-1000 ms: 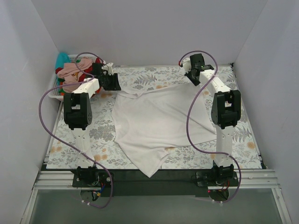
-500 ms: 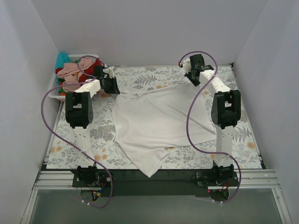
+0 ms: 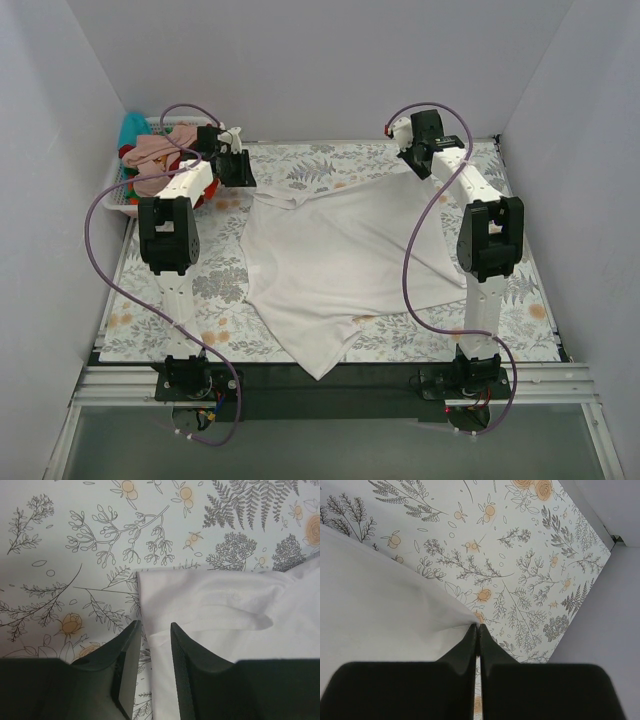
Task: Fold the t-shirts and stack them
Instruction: Flatten the tshirt out
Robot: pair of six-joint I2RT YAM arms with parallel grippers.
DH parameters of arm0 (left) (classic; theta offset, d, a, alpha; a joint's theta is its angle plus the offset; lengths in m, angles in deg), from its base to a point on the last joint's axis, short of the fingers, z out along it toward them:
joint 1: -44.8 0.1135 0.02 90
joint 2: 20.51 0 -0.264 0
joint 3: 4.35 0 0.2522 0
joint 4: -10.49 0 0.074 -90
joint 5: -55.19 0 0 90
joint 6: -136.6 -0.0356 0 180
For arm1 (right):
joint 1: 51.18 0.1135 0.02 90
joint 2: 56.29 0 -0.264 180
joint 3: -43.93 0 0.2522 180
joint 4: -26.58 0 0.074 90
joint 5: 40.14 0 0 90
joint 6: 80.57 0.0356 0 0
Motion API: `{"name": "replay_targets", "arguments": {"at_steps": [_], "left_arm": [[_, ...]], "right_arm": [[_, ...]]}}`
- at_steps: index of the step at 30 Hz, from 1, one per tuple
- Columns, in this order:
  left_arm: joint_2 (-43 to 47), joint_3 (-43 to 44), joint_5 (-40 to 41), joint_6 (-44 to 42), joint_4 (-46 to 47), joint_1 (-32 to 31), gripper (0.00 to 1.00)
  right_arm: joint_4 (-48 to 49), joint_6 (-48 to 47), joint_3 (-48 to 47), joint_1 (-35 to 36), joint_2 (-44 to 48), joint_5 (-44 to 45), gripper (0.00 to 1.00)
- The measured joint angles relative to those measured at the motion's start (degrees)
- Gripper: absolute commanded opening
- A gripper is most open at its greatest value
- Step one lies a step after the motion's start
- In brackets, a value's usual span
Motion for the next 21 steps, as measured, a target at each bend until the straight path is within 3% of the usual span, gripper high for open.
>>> {"name": "replay_targets", "arguments": {"at_steps": [21], "left_arm": [[-2.0, 0.2, -1.0, 0.2, -2.9, 0.0, 0.29]], "right_arm": [[0.0, -0.2, 0.7, 0.0, 0.1, -0.2, 0.01]]}}
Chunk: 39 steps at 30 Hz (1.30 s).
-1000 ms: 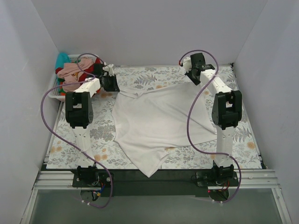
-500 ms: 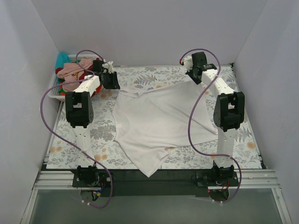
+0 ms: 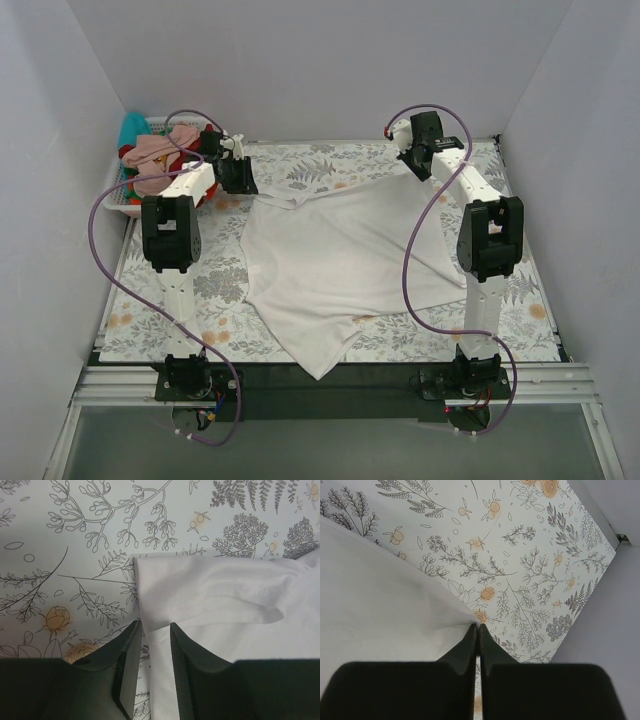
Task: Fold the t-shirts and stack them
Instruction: Flatten the tshirt out
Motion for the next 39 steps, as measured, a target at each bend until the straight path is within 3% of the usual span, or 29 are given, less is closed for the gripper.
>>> {"name": "replay_targets", "arguments": {"at_steps": [4, 10, 21, 31, 39], "left_arm": [[-1.2, 0.3, -0.4, 0.0, -0.7, 0.0, 0.27], [-2.3, 0.3, -0.5, 0.4, -1.1, 0.0, 0.09], [-0.7, 2.6, 1.8, -0.5, -1.4, 0.0, 0.00], [13.3, 8.3, 4.2, -3.5, -5.1, 0.3, 0.00], [29.6, 5.2, 4.3, -3.0, -4.9, 1.0, 0.00]], "right_arm": [[0.0, 0.0, 0.0, 0.0, 0.0, 0.0, 0.01], [0.0, 0.0, 0.0, -0.1, 0.0, 0.0, 0.01], [-0.2, -0.6, 0.0, -0.7, 0.7, 0.0, 0.01], [-2.0, -0.7, -2.5, -1.1, 13.5, -1.0, 0.01], [-2.5, -0.2, -4.6, -1.1, 27.1, -3.5, 0.01]]}}
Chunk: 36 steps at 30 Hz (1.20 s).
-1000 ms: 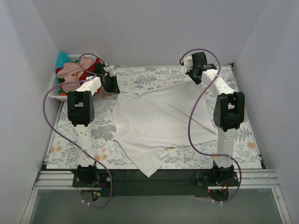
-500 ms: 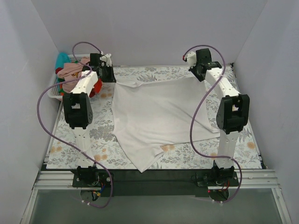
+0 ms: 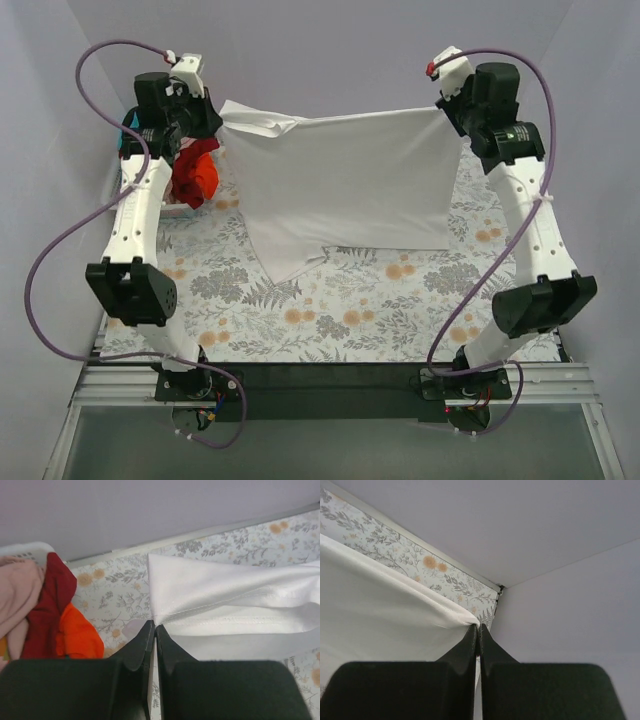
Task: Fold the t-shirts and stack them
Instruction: Flatten the tshirt out
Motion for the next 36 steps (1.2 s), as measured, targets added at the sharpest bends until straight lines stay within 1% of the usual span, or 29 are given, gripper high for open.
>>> {"name": "replay_targets", "arguments": {"at_steps": [3, 5, 11, 14, 16, 18, 21, 24, 27, 31, 34, 36], "left_arm": [[7.9, -1.5, 1.3, 1.0, 0.5, 0.1, 0.00], [14.8, -4.2, 2.4, 1.9, 2.1, 0.1, 0.00], [39.6, -14.8, 6.6, 4.5, 7.3, 0.1, 0.00], [47.4, -16.1, 8.1, 5.6, 9.4, 0.1, 0.00], [50.3, -15.1, 8.9, 6.0, 10.8, 0.1, 0.00], [50.7, -13.2, 9.3, 6.5, 11.7, 0.1, 0.00], [49.0, -11.2, 9.8, 6.8, 12.2, 0.2, 0.00], [46.3, -11.6, 10.0, 6.8, 12.7, 0.2, 0.00], [43.2, -15.6, 10.0, 6.5, 14.1, 0.2, 0.00], [38.1, -23.1, 9.0, 6.3, 15.9, 0.2, 0.00], [32.2, -28.5, 7.2, 6.6, 18.0, 0.3, 0.00], [27.3, -29.7, 6.1, 7.1, 19.3, 0.3, 0.00]], "right_arm": [[-0.7, 0.3, -0.1, 0.0, 5.9, -1.0, 0.01], [-0.9, 0.7, 0.2, 0.0, 10.2, -1.5, 0.01], [0.1, 2.0, 4.0, 0.0, 27.9, -3.3, 0.01], [1.2, 2.7, 4.6, 0.0, 34.4, -4.3, 0.01], [2.6, 3.1, 4.3, 0.0, 37.3, -4.9, 0.01], [3.8, 3.1, 3.9, 0.0, 38.5, -5.5, 0.01], [6.0, 3.0, 4.2, 0.0, 38.2, -6.0, 0.01], [8.3, 2.8, 7.8, 0.0, 36.8, -6.2, 0.01], [10.7, 2.7, 13.2, 0.0, 34.1, -6.5, 0.01], [13.6, 2.1, 22.9, 0.0, 29.9, -7.2, 0.01], [15.8, 1.7, 29.5, 0.0, 25.8, -7.9, 0.01], [17.0, 1.5, 32.5, 0.0, 22.9, -8.3, 0.01]]}}
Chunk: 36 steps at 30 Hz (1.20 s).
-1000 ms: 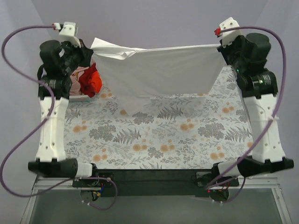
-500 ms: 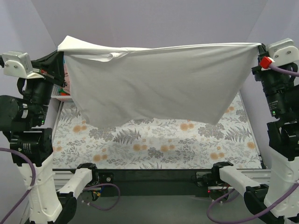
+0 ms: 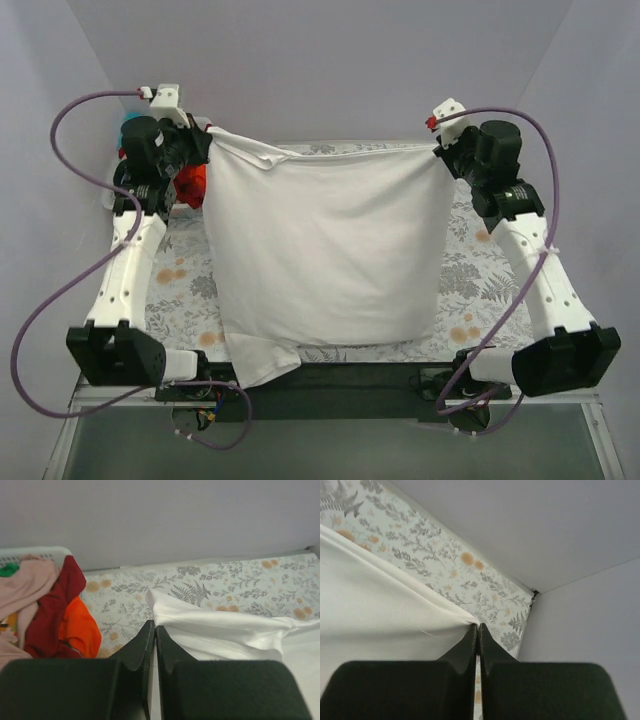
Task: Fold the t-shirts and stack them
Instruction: Flatten the tshirt out
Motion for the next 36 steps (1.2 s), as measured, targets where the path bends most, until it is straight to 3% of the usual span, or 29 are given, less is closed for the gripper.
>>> {"name": "replay_targets", "arguments": {"at_steps": [2, 3, 4, 5, 6, 9, 11, 12, 16, 19, 20, 23, 29, 36], "left_arm": [[-5.9, -0.1, -0.8, 0.3, 2.0, -0.2, 0.00], [-10.9, 1.1, -1.1, 0.4, 2.4, -0.5, 0.01], [-14.6, 3.0, -1.2, 0.4, 2.9, -0.7, 0.12], [-19.9, 6.4, -1.2, 0.1, 2.8, -0.9, 0.24], [-26.3, 11.5, -1.1, 0.0, 1.9, -1.2, 0.35], [-49.3, 38.6, 0.0, 0.9, -4.5, -1.7, 0.53], [-60.1, 51.6, 0.8, 1.2, -7.9, -1.9, 0.59], [-61.7, 52.0, 1.0, 1.2, -9.2, -2.0, 0.59], [-55.3, 35.9, 0.6, 0.8, -12.5, -1.8, 0.59], [-46.9, 25.2, -1.0, -0.3, -14.3, -1.6, 0.59], [-43.8, 22.7, -1.9, -0.9, -14.5, -1.5, 0.67], [-34.8, 17.2, -4.9, -2.8, -15.2, -1.4, 0.67], [-19.8, 6.0, -10.7, -8.4, -17.0, -1.4, 0.62], [-17.0, -12.5, -11.1, -15.6, -21.7, -2.1, 0.53]], "right_arm": [[1.9, 0.0, 1.6, 0.0, -4.1, -0.4, 0.01], [3.3, -0.1, 1.7, 0.0, -6.9, -0.4, 0.10], [4.7, -0.1, 1.4, 0.0, -10.0, -0.4, 0.17], [5.4, -0.2, 0.0, 0.0, -13.7, -0.1, 0.31], [6.3, -0.1, -2.3, 0.0, -18.1, 0.2, 0.52], [6.0, -0.4, -14.9, -0.2, -33.4, 2.7, 0.78], [3.5, 0.0, -23.1, -0.6, -41.4, 3.3, 0.79], [2.1, 0.2, -25.8, -1.0, -43.7, 3.2, 0.79], [-3.7, 0.8, -25.8, -2.3, -43.1, 0.7, 0.81], [-7.3, 0.9, -19.5, -3.1, -36.6, -2.3, 0.81], [-8.7, 0.9, -17.2, -3.1, -34.0, -3.3, 0.81], [-11.7, 0.7, -10.9, -2.9, -27.4, -6.2, 0.81], [-17.6, -0.4, 0.3, -1.9, -21.2, -10.4, 0.68], [-21.3, -0.8, 12.2, 0.5, -21.2, -11.3, 0.44]]}}
